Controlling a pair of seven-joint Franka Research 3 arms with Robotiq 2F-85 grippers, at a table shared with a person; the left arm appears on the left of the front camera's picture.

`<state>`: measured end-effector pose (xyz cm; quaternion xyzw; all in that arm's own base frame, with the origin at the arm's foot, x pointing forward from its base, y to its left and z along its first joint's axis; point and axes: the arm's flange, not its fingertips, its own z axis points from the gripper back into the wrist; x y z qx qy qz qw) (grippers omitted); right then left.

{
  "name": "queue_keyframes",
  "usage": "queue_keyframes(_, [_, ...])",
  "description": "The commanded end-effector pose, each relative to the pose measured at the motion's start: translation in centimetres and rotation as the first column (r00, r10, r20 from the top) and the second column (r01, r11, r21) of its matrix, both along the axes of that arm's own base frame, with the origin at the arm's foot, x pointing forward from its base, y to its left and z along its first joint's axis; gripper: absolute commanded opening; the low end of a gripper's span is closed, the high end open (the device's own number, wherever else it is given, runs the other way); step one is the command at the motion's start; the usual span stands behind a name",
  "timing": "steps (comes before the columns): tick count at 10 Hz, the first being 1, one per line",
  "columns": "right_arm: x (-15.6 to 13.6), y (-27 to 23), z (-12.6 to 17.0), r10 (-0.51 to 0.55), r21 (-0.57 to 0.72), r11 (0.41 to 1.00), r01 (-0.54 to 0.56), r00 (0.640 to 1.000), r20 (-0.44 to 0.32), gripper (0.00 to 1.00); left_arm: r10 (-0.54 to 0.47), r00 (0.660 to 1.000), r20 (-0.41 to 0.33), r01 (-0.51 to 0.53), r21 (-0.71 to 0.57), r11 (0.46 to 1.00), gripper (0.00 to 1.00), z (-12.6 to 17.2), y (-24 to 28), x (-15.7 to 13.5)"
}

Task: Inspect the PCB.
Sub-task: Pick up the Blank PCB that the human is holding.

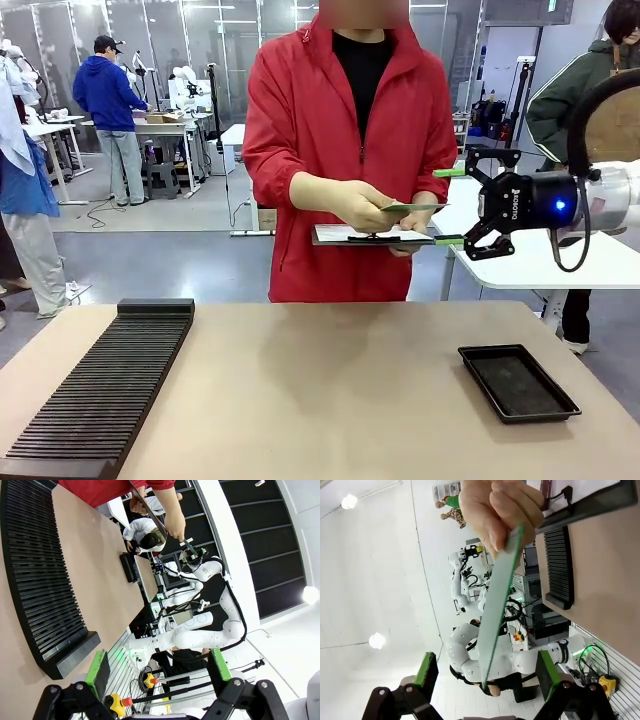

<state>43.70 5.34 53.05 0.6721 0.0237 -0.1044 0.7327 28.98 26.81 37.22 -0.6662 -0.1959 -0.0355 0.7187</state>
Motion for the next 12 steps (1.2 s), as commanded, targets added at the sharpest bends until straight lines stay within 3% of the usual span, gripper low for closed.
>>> queue_keyframes(1, [1.1,0.9,0.4,-0.01,0.001,1.0,0.01,0.999,-0.049,1.0,-0.012,1.0,0.001,0.012,0.019,1.0,1.0,0.3,0.1,-0.2])
queue_keyframes(4, [1.4,1.6,0.4,0.001,0.009,1.0,-0.001,0.999,-0.054,1.0,-0.012,1.0,0.001,0.012,0.019,1.0,1.0,0.3,0.1,-0.2])
queue_keyframes(6, [1.2,1.9,0.4,0.017,0.017,1.0,-0.016,0.998,-0.059,0.81,-0.012,1.0,0.001,0.012,0.019,1.0,1.0,0.3,0.1,-0.2])
queue_keyframes(7, [1.3,1.9,0.4,0.02,0.019,1.0,-0.018,0.997,-0.072,0.81,-0.012,1.0,0.001,0.012,0.019,1.0,1.0,0.3,0.1,-0.2])
queue_keyframes(8, [1.3,2.0,0.3,0.02,0.015,1.0,-0.019,0.997,-0.073,0.62,-0.012,1.0,0.001,0.012,0.019,1.0,1.0,0.3,0.1,-0.2])
queue_keyframes(9, [1.3,2.2,0.3,0.025,0.015,1.0,-0.024,0.997,-0.073,0.74,-0.012,1.0,0.001,0.012,0.019,1.0,1.0,0.3,0.1,-0.2])
queue_keyframes(10, [1.3,2.2,0.2,0.029,0.02,0.999,-0.028,0.997,-0.071,0.43,-0.012,1.0,0.001,0.012,0.019,1.0,1.0,0.3,0.1,-0.2])
queue_keyframes(11, [1.3,2.2,0.1,0.03,0.022,0.999,-0.029,0.997,-0.07,0.55,-0.012,1.0,0.001,0.012,0.019,1.0,1.0,0.3,0.1,-0.2])
queue_keyframes(12, [1.3,2.2,0.0,0.031,0.022,0.999,-0.029,0.997,-0.068,0.23,-0.012,1.0,0.001,0.012,0.019,1.0,1.0,0.3,0.1,-0.2])
